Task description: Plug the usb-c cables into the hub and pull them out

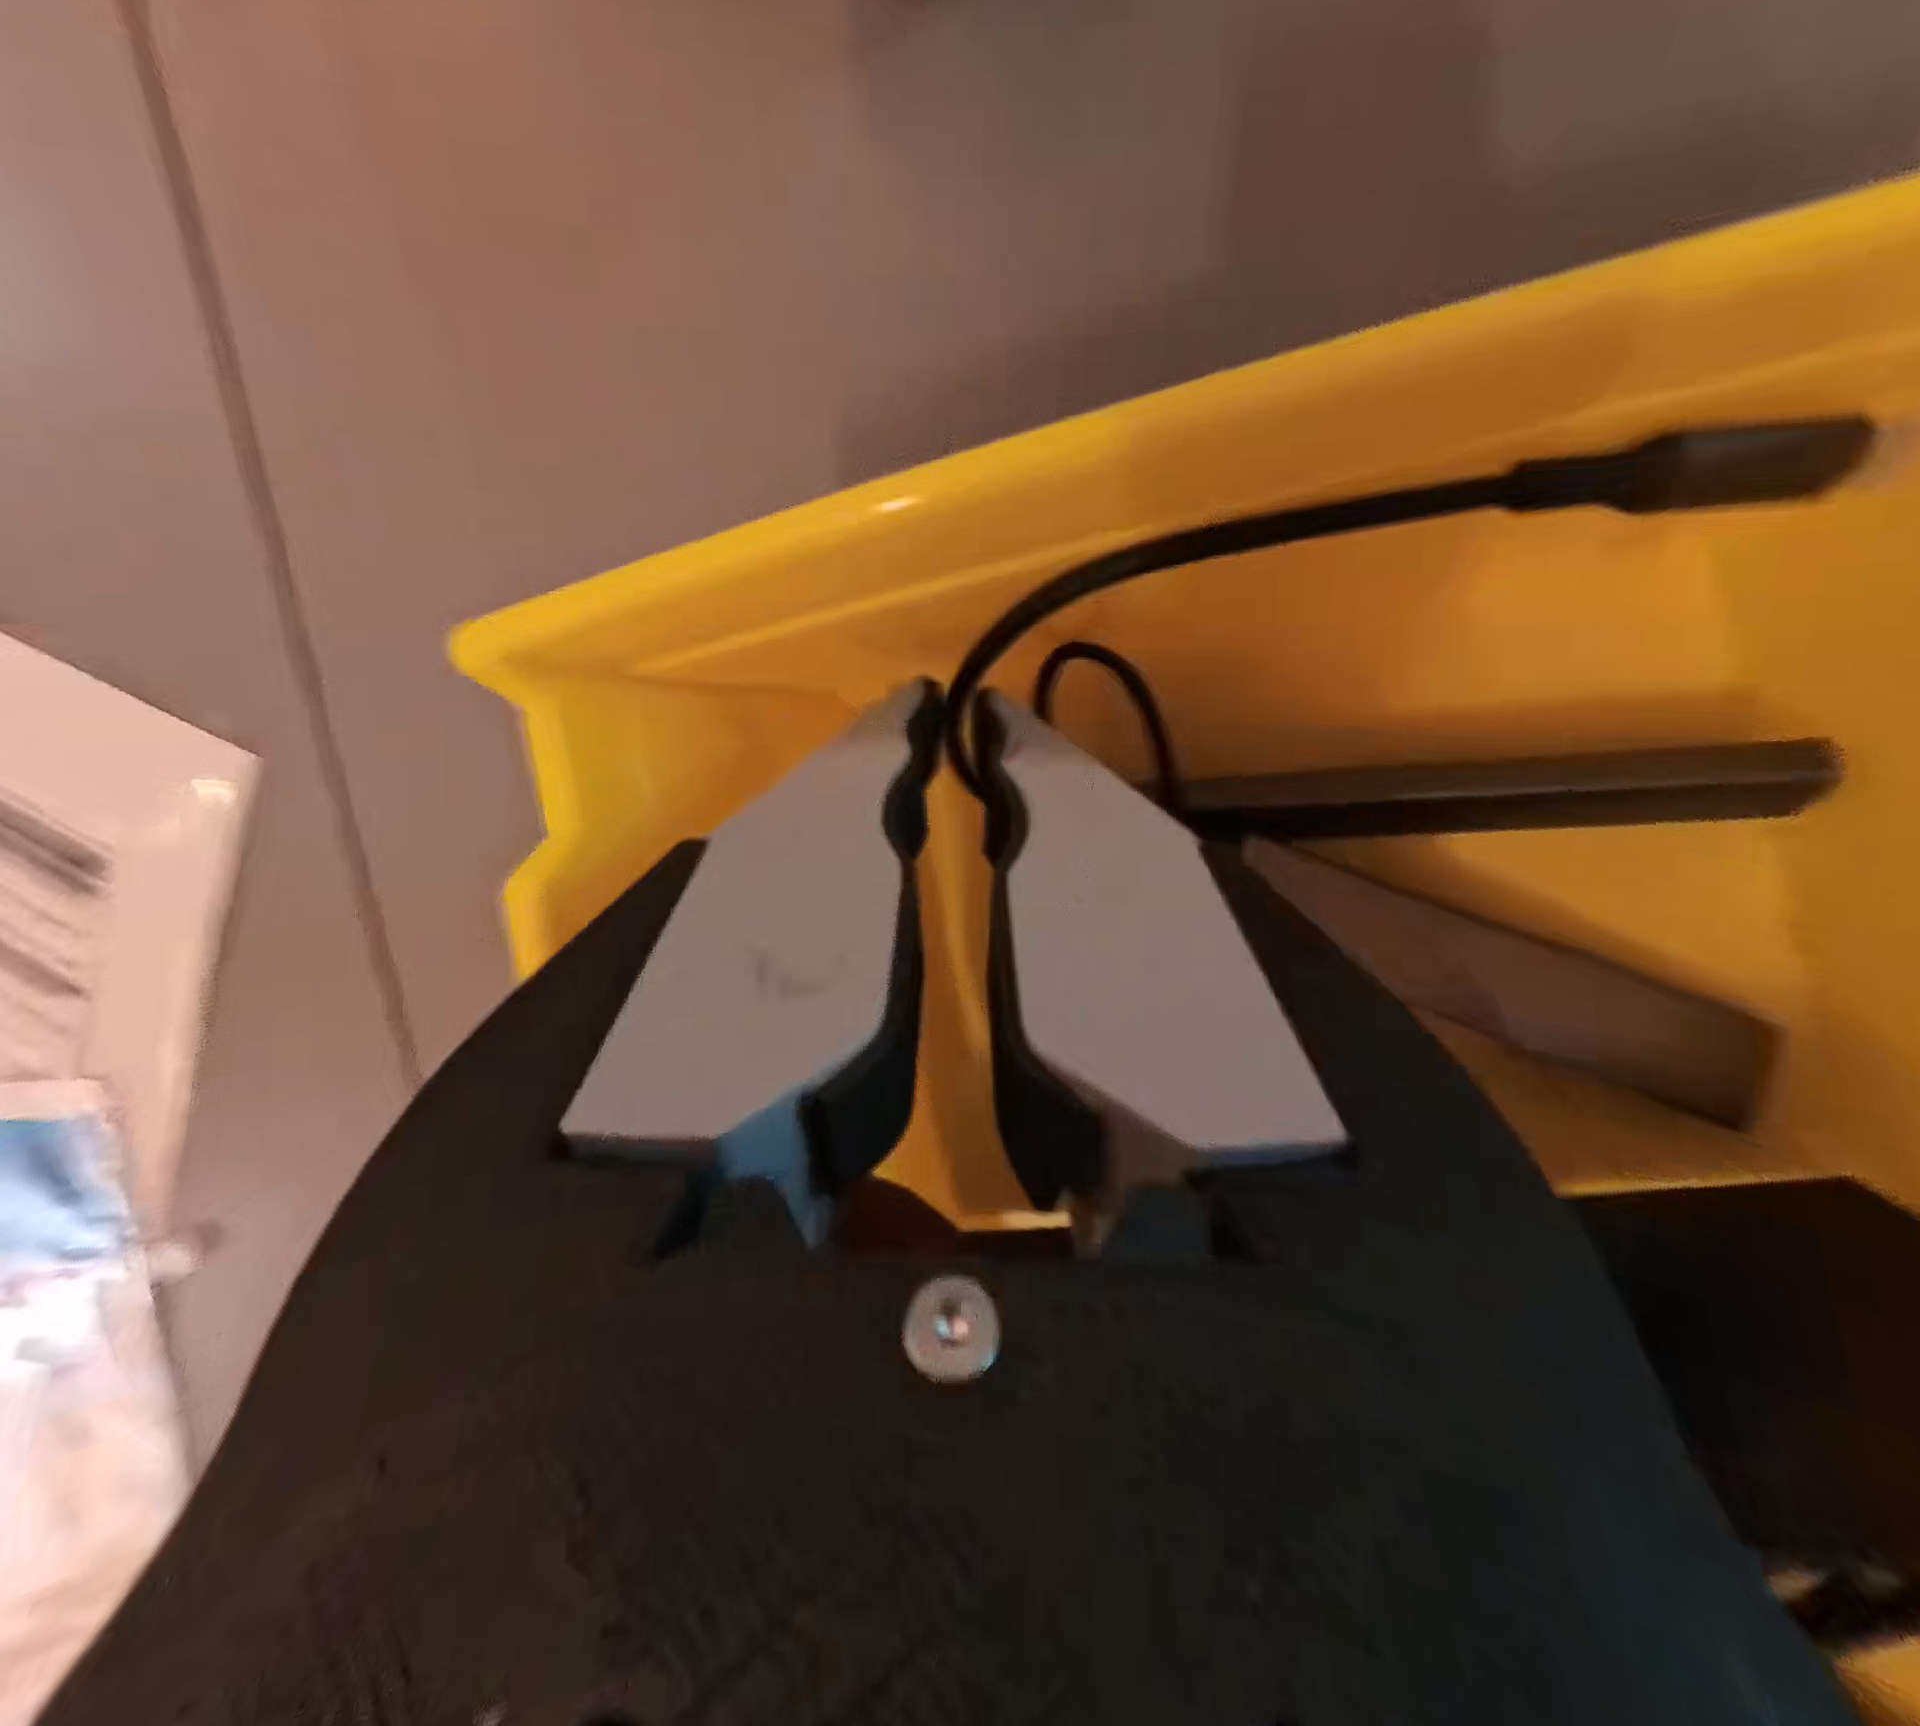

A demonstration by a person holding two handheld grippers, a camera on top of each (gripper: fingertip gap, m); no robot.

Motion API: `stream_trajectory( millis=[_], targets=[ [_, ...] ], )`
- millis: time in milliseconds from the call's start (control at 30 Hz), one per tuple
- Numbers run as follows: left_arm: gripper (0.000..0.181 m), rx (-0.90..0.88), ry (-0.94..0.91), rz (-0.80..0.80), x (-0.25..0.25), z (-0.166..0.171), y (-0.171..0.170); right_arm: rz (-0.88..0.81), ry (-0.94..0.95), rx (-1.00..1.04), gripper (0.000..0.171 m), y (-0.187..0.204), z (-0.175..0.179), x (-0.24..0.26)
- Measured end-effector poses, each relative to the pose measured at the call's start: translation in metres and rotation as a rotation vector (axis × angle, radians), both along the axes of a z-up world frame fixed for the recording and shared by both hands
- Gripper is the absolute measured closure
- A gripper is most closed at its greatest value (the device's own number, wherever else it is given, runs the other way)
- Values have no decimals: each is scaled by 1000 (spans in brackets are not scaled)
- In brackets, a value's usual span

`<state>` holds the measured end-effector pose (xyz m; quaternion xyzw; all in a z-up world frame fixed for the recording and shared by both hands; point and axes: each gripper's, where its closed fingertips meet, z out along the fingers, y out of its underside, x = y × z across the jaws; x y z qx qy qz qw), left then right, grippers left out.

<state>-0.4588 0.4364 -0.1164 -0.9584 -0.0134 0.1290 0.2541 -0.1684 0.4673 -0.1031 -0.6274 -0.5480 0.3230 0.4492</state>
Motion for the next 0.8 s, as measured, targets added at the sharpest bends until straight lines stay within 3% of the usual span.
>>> stream_trajectory(
  millis=[100,200,467,567,667,800],
  targets=[
    [167,5,92,-52,0,9,0,9,14,-21,141,-4,3,0],
    [180,89,188,-60,-1,41,-1,13,11,23,141,-8,7,1],
    [180,172,516,-160,28,157,-19,7,-21,152,142,-14,10,7],
    [179,338,712,-137,35,220,-23,-10,-25,170,142,-13,10,10],
    [180,505,674,-160,60,259,-28,-4,-7,156,137,-15,12,14],
    [180,550,549,-237,100,265,-33,55,61,94,123,-26,22,15]
  ],
)
